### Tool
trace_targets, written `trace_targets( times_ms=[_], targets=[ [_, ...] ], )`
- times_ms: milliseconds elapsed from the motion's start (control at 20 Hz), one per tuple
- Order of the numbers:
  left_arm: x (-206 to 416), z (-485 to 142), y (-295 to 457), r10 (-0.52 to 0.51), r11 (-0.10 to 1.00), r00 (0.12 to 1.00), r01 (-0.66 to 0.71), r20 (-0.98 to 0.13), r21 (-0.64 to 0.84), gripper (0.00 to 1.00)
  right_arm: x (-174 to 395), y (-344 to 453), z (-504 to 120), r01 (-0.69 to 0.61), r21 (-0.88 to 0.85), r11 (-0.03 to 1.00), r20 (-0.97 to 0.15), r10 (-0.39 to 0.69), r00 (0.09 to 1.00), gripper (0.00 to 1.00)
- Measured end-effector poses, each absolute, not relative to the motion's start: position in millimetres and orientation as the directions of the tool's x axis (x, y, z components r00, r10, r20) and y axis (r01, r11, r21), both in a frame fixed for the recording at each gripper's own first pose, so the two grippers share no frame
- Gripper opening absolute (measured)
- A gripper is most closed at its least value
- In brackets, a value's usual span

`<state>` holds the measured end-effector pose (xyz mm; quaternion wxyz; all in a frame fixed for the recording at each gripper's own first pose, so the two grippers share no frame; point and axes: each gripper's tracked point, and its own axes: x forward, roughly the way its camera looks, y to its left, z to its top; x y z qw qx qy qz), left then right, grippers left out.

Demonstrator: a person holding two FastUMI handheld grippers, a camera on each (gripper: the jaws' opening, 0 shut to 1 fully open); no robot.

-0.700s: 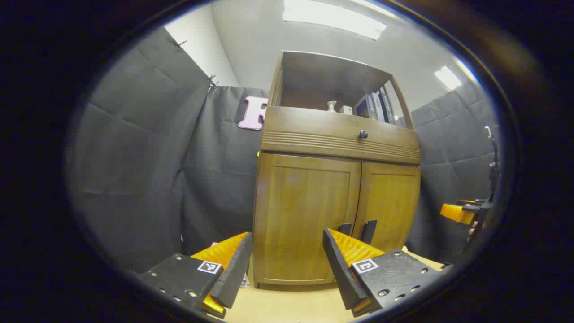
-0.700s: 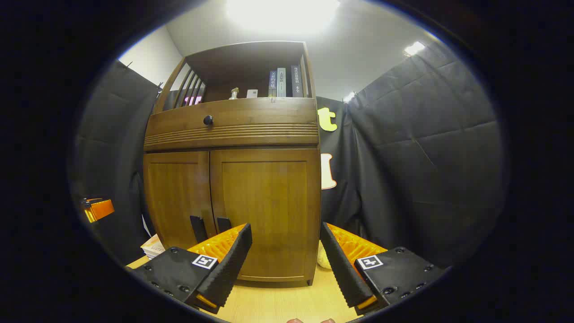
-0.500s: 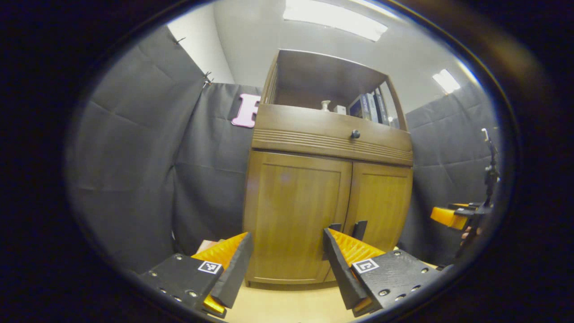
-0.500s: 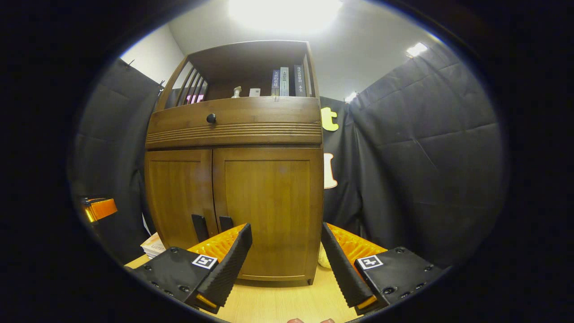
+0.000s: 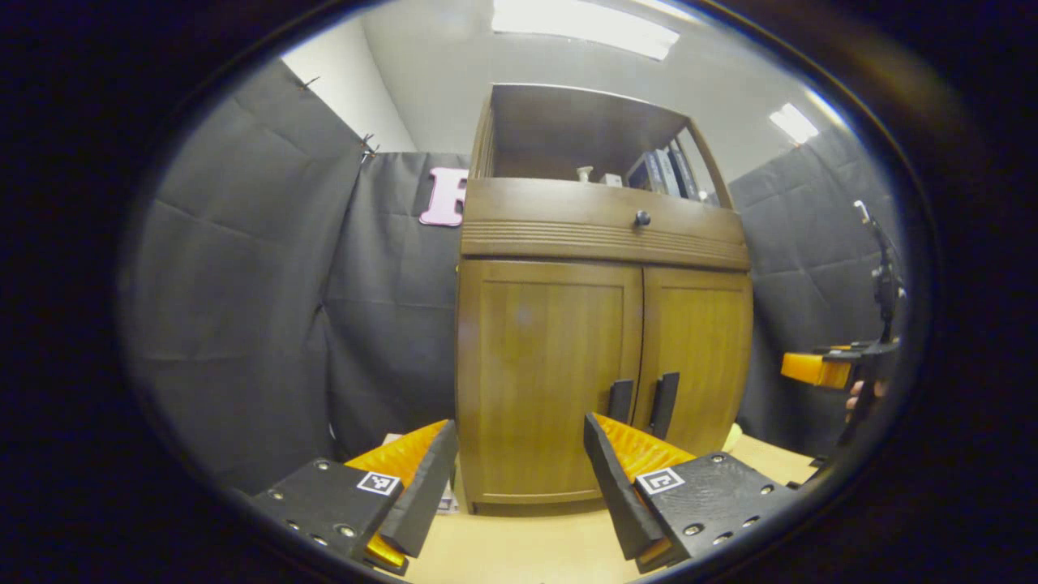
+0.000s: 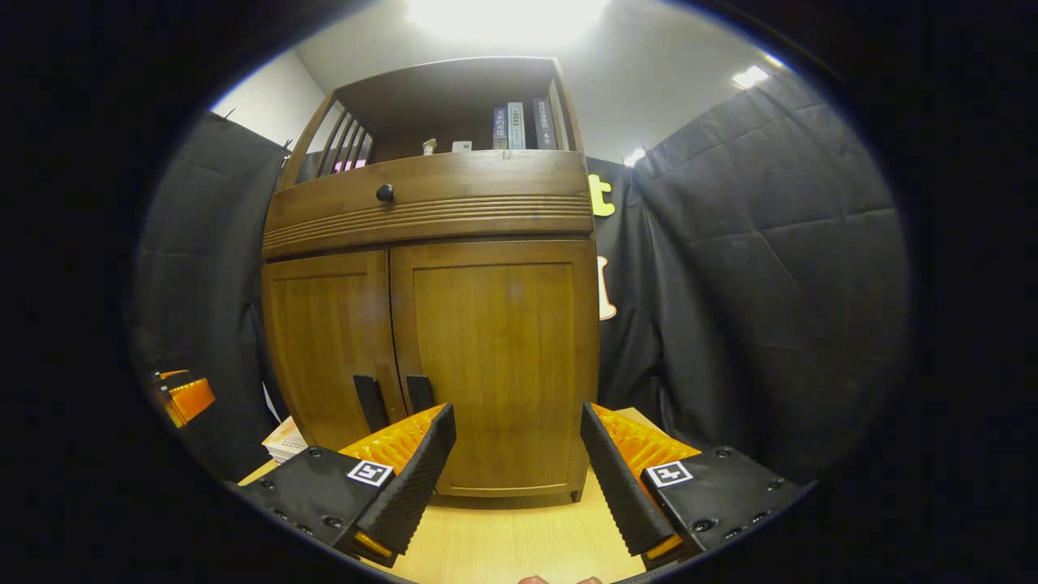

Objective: Open the right door of the double-door shoe cabinet with the right hand, and open the left door with the left hand.

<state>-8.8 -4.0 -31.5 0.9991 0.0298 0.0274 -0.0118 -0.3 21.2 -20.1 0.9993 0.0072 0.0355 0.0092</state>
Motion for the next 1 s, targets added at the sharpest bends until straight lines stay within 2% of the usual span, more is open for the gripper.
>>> trace_targets(
  times_ms=[350, 1000],
  targets=[
    [-6, -46, -26, -0.066, 0.998, 0.995, 0.067, -0.068, 0.018, 0.9, 19, 46, -19, -0.066, 0.015, 0.998, -0.087, 0.067, 0.994, 0.97],
    [-12, -72, 13, 0.013, 0.999, 0.993, -0.009, -0.117, 0.031, 0.9, 80, 103, -22, -0.147, -0.003, 0.989, -0.112, 0.146, 0.983, 0.97]
  ],
)
